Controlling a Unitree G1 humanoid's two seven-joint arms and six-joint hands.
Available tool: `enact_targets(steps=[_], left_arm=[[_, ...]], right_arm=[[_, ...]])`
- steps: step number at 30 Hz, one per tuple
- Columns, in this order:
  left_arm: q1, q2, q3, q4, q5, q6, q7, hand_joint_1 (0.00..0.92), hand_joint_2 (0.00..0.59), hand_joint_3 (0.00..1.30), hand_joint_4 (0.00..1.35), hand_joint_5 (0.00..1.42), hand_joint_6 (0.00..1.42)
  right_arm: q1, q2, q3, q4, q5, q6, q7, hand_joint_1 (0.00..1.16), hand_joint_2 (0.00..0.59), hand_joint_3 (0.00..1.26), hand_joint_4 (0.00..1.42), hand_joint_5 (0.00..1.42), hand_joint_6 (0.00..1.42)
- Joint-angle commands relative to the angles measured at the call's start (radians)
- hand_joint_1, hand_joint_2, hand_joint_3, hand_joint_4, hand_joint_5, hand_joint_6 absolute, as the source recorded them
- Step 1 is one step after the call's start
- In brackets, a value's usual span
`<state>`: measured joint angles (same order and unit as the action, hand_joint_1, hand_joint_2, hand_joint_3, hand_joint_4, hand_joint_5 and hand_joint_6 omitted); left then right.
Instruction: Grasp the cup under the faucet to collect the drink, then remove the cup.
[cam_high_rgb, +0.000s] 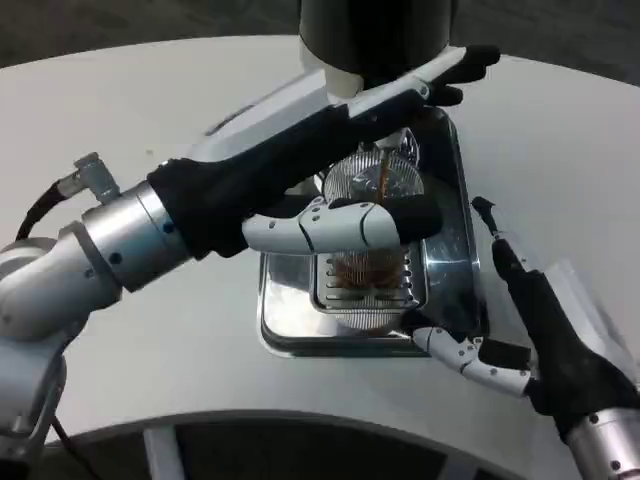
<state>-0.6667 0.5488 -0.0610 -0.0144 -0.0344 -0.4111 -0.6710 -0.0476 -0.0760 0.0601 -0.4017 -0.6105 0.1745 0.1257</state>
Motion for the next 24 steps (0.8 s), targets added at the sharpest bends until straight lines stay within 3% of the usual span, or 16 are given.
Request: enact_targets(steps=[1, 12, 24], left_arm=[[0.034, 0.012, -0.019, -0.005, 0.009, 0.014, -0.022, 0.000, 0.136, 0.00, 0.00, 0.08, 0.06], [0.035, 0.016, -0.016, -0.006, 0.013, 0.020, -0.020, 0.000, 0.135, 0.00, 0.00, 0.08, 0.06], [0.050, 0.014, 0.007, -0.004, -0.008, 0.009, -0.008, 0.000, 0.138, 0.00, 0.00, 0.10, 0.08]], right_arm=[[-0.047, -0.001, 0.000, 0.081, 0.049, -0.027, -0.061, 0.68, 0.208, 0.00, 0.00, 0.00, 0.00], [-0.163, 0.003, 0.038, 0.260, 0.140, -0.112, -0.162, 0.71, 0.200, 0.00, 0.00, 0.00, 0.00], [-0.260, 0.007, 0.071, 0.387, 0.175, -0.137, -0.208, 0.72, 0.200, 0.00, 0.01, 0.00, 0.03]])
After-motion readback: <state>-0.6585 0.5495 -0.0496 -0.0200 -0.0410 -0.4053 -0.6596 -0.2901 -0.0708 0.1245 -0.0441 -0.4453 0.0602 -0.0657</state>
